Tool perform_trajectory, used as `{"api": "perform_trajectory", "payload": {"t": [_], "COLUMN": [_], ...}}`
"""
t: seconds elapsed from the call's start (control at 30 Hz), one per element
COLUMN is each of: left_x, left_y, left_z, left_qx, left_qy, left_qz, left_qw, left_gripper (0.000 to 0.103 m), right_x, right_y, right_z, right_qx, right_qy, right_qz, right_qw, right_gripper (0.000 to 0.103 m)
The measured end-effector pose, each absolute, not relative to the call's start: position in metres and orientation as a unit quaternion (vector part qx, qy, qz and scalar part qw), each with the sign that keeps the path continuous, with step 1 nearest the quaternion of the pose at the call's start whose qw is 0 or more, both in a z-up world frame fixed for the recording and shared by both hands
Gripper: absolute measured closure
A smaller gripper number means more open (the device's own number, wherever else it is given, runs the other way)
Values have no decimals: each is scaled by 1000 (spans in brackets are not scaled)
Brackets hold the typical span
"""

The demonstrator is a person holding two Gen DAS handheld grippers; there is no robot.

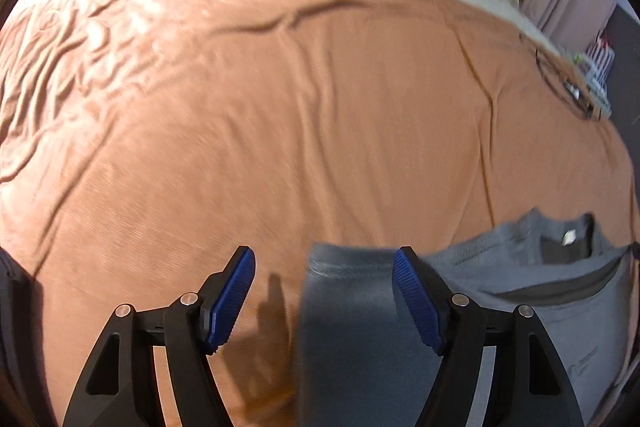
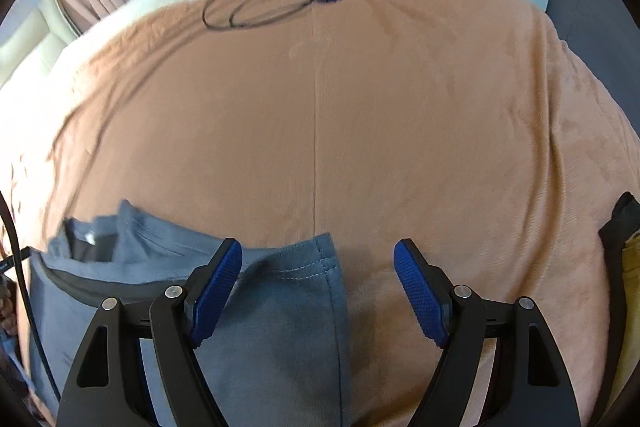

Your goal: Fold small clothes

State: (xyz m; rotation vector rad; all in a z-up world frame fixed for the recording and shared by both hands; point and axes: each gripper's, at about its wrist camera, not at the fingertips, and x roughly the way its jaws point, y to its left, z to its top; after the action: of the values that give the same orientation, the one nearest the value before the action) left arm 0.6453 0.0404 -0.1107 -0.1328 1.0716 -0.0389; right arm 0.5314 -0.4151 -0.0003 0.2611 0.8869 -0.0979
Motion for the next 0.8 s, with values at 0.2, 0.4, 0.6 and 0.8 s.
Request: {"api": "perform_trajectory", "payload": {"t": [0.2, 0.4, 0.6, 0.8], "left_x": [632, 623, 629, 644], "left_y": [58, 64, 59, 58], "left_z": [-99, -122, -142, -148], "left_qx": [-61, -82, -98, -113], "left_qy": [507, 531, 544, 543], "left_qz": [-32, -35, -43, -44], "left_qw": [859, 843, 832, 831], "left_gripper": [29, 29, 45, 49], "right_x": [501, 485, 500, 524], "right_y": [-426, -438, -441, -442], "right_z": [15, 0, -19, -29], "right_qx": [136, 120, 119, 133], "right_qy": [411, 443, 462, 466], "right_qz": [-22, -15, -12, 11], "right_qw": [901, 888, 879, 874], "right_gripper": [26, 26, 26, 34]}}
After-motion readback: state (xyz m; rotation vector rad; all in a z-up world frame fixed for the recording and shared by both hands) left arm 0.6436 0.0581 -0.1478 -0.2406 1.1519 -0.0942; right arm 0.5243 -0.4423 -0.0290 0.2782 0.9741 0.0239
